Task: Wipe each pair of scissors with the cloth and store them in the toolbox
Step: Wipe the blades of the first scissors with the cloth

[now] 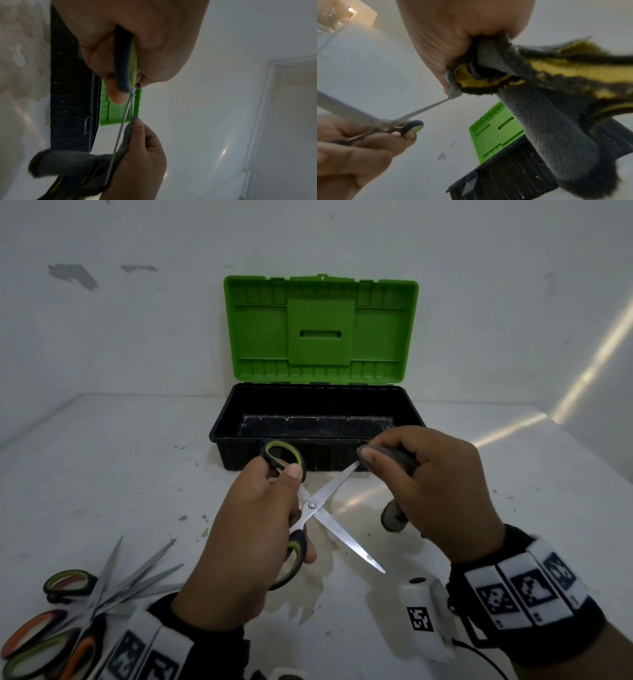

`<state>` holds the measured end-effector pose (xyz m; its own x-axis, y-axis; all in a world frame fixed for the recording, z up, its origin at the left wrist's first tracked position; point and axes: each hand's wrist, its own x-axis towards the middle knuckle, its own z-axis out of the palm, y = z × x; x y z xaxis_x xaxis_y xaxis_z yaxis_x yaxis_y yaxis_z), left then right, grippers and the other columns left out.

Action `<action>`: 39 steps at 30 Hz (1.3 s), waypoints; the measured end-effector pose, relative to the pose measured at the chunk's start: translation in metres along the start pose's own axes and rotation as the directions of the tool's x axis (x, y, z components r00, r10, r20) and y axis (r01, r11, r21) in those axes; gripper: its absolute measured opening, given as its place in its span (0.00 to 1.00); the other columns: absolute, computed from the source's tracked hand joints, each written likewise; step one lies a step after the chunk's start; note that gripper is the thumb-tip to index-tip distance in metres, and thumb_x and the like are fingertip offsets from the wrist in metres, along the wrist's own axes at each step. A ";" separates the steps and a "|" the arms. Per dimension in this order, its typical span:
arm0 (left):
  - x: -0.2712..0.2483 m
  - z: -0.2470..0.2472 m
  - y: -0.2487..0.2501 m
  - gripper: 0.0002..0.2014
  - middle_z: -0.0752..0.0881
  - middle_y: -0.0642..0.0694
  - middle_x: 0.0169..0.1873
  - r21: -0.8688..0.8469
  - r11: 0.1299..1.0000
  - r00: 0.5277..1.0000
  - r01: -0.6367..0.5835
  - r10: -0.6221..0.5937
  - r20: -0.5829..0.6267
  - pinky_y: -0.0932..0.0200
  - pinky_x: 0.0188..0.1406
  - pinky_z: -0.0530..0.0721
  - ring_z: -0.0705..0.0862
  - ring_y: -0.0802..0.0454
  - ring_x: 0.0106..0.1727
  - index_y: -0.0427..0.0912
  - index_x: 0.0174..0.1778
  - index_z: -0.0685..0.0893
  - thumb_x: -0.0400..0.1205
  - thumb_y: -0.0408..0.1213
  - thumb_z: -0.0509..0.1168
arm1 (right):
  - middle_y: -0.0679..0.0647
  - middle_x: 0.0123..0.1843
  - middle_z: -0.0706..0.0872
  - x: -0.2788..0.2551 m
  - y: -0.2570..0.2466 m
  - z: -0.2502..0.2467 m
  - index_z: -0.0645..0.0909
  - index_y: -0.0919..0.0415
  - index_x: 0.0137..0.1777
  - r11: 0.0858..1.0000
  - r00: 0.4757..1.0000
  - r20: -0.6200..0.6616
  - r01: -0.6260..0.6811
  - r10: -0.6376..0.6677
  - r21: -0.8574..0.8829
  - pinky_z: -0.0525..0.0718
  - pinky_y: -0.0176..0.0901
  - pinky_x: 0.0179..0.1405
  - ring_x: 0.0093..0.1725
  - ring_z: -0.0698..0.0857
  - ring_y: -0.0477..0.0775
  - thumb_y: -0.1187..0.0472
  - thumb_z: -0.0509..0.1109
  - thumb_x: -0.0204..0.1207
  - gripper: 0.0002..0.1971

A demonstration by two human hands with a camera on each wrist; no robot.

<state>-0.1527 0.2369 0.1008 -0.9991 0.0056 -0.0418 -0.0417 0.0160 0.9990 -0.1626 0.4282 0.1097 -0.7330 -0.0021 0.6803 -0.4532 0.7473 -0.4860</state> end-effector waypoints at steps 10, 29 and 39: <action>-0.006 0.009 0.005 0.10 0.80 0.55 0.25 0.233 0.908 0.937 -0.347 0.343 0.061 0.47 0.20 0.86 0.78 0.57 0.18 0.43 0.47 0.74 0.86 0.47 0.57 | 0.43 0.34 0.87 -0.006 -0.034 0.014 0.88 0.52 0.43 0.997 0.981 0.189 0.057 -0.048 -0.043 0.83 0.40 0.33 0.32 0.83 0.43 0.56 0.75 0.76 0.02; -0.001 0.002 0.006 0.08 0.75 0.58 0.24 0.738 0.302 0.666 -0.603 0.700 0.258 0.72 0.17 0.69 0.72 0.62 0.19 0.50 0.49 0.75 0.87 0.49 0.55 | 0.50 0.25 0.84 0.011 -0.024 -0.036 0.83 0.56 0.34 0.910 0.929 0.173 -0.359 0.327 0.207 0.75 0.29 0.23 0.19 0.78 0.47 0.44 0.71 0.76 0.17; 0.005 0.010 -0.014 0.08 0.79 0.47 0.29 0.723 -0.077 0.473 -0.687 0.708 0.524 0.57 0.14 0.75 0.71 0.55 0.20 0.43 0.56 0.76 0.86 0.43 0.60 | 0.57 0.21 0.68 -0.003 -0.035 -0.033 0.69 0.59 0.21 0.738 0.742 0.546 -0.606 0.390 0.297 0.67 0.36 0.21 0.19 0.65 0.52 0.44 0.70 0.76 0.27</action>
<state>-0.1568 0.2472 0.0868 -0.4987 0.5383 0.6794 0.6937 0.7178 -0.0595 -0.1273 0.4244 0.1425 -0.9972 -0.0730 0.0159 -0.0410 0.3560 -0.9336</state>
